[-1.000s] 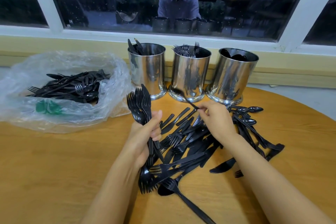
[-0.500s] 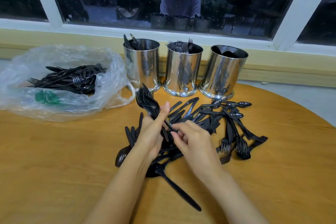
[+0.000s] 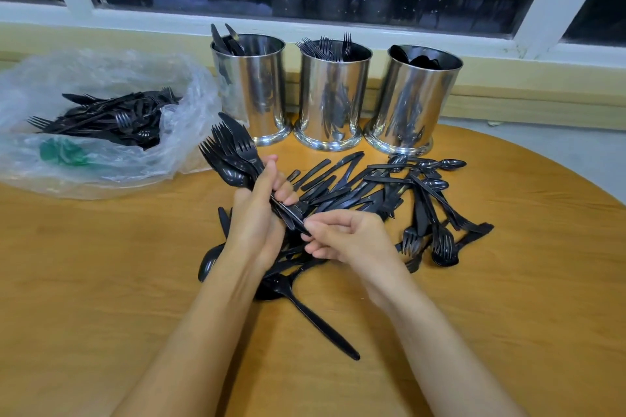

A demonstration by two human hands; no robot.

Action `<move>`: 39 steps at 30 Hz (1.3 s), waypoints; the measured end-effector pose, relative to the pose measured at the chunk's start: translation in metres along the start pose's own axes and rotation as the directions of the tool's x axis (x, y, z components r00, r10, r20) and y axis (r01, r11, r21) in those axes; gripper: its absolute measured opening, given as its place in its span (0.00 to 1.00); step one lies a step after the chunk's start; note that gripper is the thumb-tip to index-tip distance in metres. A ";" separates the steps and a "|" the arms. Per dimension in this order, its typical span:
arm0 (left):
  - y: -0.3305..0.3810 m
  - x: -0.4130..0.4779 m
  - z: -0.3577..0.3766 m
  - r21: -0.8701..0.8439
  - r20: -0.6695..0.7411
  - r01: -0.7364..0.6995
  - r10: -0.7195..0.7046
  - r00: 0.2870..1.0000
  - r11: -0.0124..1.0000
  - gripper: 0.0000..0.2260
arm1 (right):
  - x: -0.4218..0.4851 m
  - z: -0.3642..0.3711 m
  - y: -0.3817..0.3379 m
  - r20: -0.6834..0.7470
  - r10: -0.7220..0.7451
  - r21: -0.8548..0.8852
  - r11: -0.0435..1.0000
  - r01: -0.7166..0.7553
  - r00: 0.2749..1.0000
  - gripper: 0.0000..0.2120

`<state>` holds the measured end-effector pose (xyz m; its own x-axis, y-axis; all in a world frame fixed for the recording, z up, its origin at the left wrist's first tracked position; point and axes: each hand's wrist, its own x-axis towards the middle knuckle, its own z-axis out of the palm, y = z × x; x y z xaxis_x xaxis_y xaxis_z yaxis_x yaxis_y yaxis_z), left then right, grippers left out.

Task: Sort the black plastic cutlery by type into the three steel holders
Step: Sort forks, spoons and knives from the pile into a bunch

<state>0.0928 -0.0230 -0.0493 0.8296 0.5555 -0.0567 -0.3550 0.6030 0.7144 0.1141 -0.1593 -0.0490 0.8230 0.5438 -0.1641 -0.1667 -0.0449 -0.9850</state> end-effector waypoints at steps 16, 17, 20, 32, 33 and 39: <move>0.020 0.008 -0.024 0.031 -0.107 0.058 -0.055 0.993 0.998 0.09 | 0.027 -0.030 0.012 -0.154 -0.369 -0.648 0.738 0.188 0.916 0.08; 0.021 0.009 -0.024 0.058 -0.108 0.064 -0.058 0.992 0.996 0.09 | 0.032 -0.030 0.012 -0.118 -0.397 -0.701 0.683 0.207 0.910 0.10; 0.022 0.008 -0.025 0.105 -0.087 0.088 -0.080 0.993 0.991 0.07 | 0.050 -0.020 0.011 0.097 -0.427 -0.804 0.499 0.324 0.899 0.19; 0.016 0.006 -0.025 0.243 -0.025 0.118 -0.115 0.993 0.963 0.10 | 0.071 -0.013 -0.015 0.054 -0.783 -0.681 0.425 0.597 0.619 0.07; 0.015 0.004 -0.024 0.272 -0.001 0.118 -0.123 0.992 0.955 0.12 | 0.068 -0.014 -0.025 -0.023 -0.787 -0.644 0.484 0.593 0.617 0.07; 0.007 -0.005 -0.011 0.381 0.110 0.132 -0.186 0.976 0.915 0.24 | 0.048 -0.019 -0.068 -0.011 -0.445 -0.284 0.860 0.424 0.895 0.05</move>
<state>0.0813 -0.0154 -0.0517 0.9234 0.3673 -0.1118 -0.0514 0.4068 0.9121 0.1749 -0.1457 0.0091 0.8172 0.4974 0.2911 0.3601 -0.0464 -0.9318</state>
